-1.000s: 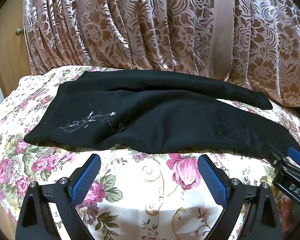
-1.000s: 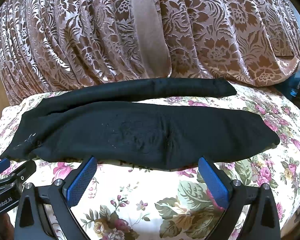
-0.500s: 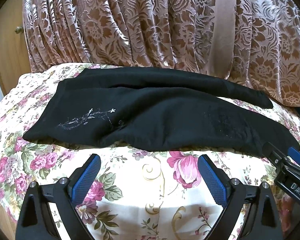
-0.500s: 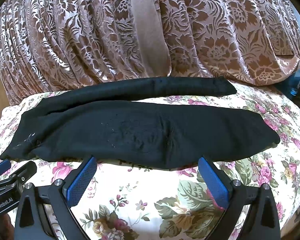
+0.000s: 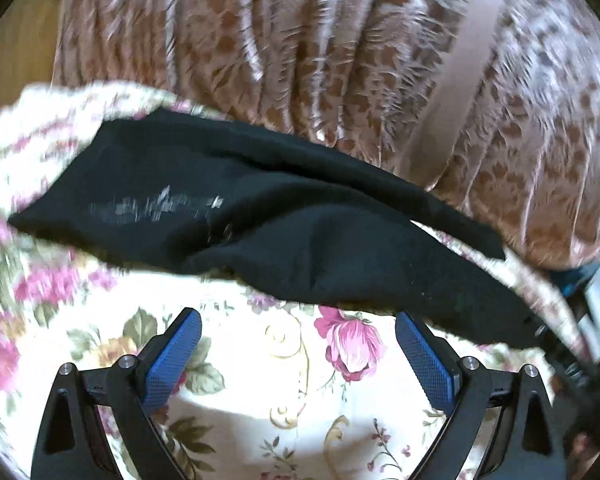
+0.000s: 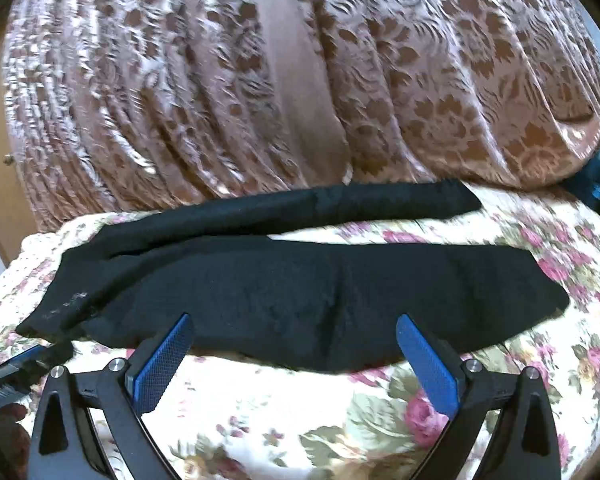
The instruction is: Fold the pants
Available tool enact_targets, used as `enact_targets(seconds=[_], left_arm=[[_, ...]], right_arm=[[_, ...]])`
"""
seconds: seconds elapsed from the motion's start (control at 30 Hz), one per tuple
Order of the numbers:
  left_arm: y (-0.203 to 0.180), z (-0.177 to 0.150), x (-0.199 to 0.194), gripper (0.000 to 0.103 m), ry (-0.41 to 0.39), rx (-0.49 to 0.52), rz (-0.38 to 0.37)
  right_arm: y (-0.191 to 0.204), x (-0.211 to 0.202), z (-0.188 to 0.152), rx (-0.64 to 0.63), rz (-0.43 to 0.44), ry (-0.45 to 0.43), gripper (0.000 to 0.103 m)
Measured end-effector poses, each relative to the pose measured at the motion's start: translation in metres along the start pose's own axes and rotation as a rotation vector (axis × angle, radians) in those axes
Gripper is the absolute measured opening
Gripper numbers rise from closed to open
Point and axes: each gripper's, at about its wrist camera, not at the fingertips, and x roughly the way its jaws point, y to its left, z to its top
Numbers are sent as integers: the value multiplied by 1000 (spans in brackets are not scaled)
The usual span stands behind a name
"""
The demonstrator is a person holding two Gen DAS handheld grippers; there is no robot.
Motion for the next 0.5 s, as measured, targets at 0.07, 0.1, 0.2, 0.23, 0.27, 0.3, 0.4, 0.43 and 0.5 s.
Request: enact_targets(seconds=[0.07, 0.1, 0.2, 0.23, 0.27, 0.3, 0.4, 0.43, 0.5], left_arm=[[19, 3, 5, 98, 46, -99, -32], [27, 3, 7, 98, 56, -137, -46], [55, 7, 5, 98, 41, -241, -36], [63, 8, 3, 98, 23, -268, -31], [71, 11, 0, 98, 2, -296, -24], [79, 13, -2, 98, -16, -319, -17], [102, 22, -5, 98, -50, -353, 12], [108, 25, -5, 98, -60, -360, 19], [122, 30, -6, 98, -80, -376, 36]], right_arm=[[-13, 9, -1, 40, -17, 74, 103], [-22, 13, -2, 75, -13, 107, 103], [-55, 22, -7, 239, 56, 179, 97], [-69, 25, -11, 300, 85, 197, 91], [-77, 27, -12, 331, 91, 208, 90], [-87, 29, -14, 363, 88, 220, 88], [-112, 33, -20, 449, 105, 234, 83], [-122, 34, -22, 489, 122, 239, 81], [-143, 39, -28, 586, 151, 249, 78]])
